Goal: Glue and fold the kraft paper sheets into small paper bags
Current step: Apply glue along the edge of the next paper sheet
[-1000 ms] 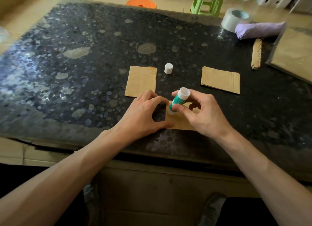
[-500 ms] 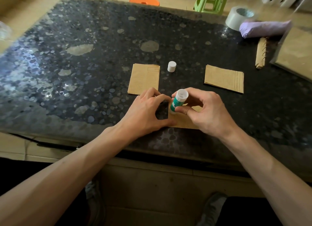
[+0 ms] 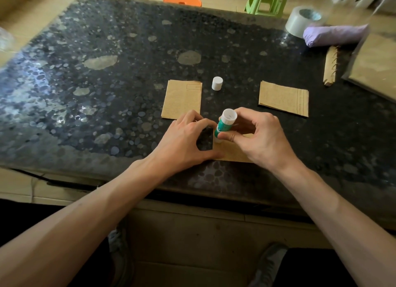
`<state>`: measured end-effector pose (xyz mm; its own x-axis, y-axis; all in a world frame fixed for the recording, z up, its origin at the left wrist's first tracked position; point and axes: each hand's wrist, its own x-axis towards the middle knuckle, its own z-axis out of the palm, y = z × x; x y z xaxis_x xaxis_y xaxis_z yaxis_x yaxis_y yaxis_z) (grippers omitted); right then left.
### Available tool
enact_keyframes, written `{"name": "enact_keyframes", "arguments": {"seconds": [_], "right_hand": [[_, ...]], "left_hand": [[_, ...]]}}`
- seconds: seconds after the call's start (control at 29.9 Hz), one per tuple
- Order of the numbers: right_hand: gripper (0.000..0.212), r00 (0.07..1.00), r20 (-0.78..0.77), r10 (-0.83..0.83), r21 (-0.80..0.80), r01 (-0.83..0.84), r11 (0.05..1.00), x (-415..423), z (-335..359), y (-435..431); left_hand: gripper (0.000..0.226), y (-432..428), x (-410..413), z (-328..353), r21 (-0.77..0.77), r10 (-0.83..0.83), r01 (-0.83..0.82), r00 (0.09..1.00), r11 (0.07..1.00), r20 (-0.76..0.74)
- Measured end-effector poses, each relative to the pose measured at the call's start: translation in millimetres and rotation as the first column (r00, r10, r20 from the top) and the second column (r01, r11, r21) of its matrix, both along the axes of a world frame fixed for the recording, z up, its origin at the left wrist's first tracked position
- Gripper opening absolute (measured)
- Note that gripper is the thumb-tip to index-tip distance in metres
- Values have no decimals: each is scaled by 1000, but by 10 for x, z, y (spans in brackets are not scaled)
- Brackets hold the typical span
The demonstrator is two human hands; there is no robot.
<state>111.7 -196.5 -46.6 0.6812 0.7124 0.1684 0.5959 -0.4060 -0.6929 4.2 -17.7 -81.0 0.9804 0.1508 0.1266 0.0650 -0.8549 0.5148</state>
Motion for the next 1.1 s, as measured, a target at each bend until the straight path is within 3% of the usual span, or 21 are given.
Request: {"name": "enact_keyframes", "arguments": {"seconds": [0.23,0.47,0.8,1.1], "right_hand": [[29,997,12,75,-104,-73,992,12,36,15],[31,992,110,62,-52,-57,997,-66,-8,10],[29,991,18,132,-119,-129,984,-37,1,5],[36,990,139,31,-50,-24,998,-80,-29,21]], "left_hand": [[74,0,-2,-1,1,6,-6,1000,1000,1],[72,1,-2,7,1,-1,1,1000,1000,6],[74,-10,-9,11,14,10,-10,1000,1000,16],[74,-4,-5,18,6,6,-6,1000,1000,-17]]}}
